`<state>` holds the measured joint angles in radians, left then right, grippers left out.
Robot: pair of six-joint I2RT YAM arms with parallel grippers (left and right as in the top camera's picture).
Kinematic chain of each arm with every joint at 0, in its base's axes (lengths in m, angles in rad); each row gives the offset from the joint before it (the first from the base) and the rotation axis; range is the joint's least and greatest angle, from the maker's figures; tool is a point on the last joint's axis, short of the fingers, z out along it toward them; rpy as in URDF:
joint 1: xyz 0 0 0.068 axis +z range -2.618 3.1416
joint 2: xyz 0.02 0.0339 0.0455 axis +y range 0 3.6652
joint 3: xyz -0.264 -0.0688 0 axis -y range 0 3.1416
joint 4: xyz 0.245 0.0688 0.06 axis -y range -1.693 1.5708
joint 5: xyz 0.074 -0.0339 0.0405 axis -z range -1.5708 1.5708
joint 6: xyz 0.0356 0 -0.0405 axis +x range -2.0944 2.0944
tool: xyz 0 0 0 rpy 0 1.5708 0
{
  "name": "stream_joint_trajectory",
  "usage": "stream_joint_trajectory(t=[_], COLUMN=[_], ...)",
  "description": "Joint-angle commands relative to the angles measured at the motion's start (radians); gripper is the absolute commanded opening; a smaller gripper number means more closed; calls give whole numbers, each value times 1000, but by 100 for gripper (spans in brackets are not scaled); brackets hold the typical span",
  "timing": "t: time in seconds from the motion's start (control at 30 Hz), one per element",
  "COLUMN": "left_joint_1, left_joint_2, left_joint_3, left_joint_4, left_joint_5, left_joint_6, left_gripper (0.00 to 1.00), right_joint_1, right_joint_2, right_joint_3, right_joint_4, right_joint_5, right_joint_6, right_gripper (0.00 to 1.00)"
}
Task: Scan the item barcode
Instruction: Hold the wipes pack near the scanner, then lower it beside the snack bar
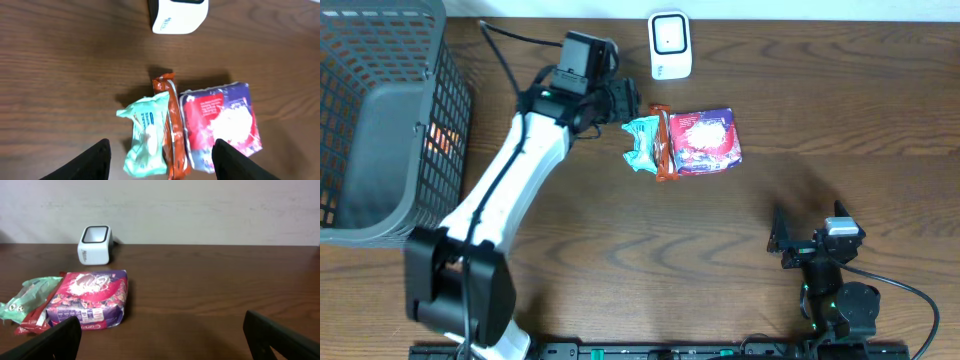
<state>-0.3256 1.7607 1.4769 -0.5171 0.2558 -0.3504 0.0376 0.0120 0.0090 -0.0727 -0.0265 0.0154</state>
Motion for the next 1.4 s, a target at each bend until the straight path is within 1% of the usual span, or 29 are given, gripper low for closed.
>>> stream_joint_trajectory(t=[0.0, 0.07, 0.1, 0.2, 0.33, 0.47, 0.8, 0.93, 1.37], left_joint_1=[16, 22, 23, 23, 23, 23, 23, 23, 23], left_joint_2=[-35, -49, -50, -50, -50, -50, -50, -50, -50], left_joint_3=[8, 8, 8, 8, 8, 8, 8, 8, 8], left_joint_4=[-44, -97, -130, -193, -256, -298, -335, -344, -369], left_joint_5=[-7, -7, -7, -8, -8, -43, -44, -44, -43], left_joint_6=[27, 27, 27, 28, 28, 27, 30, 69, 96], left_gripper=[65, 66, 73, 81, 86, 87, 88, 88, 89], right_joint_1=[-6, -6, -6, -6, -6, -6, -6, -6, -6], right_joint_2=[-5, -5, -5, -5, -5, -5, -5, -5, -5], right_joint_3=[-3, -3, -3, -3, -3, -3, -3, -3, -3], right_joint_4=[-2, -2, -2, -2, -2, -2, -2, -2, -2], right_joint_5=[-2, -2, -2, -2, -2, -2, -2, -2, -2], right_joint_6=[13, 13, 13, 13, 13, 13, 13, 13, 13], right_gripper=[99, 99, 99, 99, 99, 99, 99, 99, 99])
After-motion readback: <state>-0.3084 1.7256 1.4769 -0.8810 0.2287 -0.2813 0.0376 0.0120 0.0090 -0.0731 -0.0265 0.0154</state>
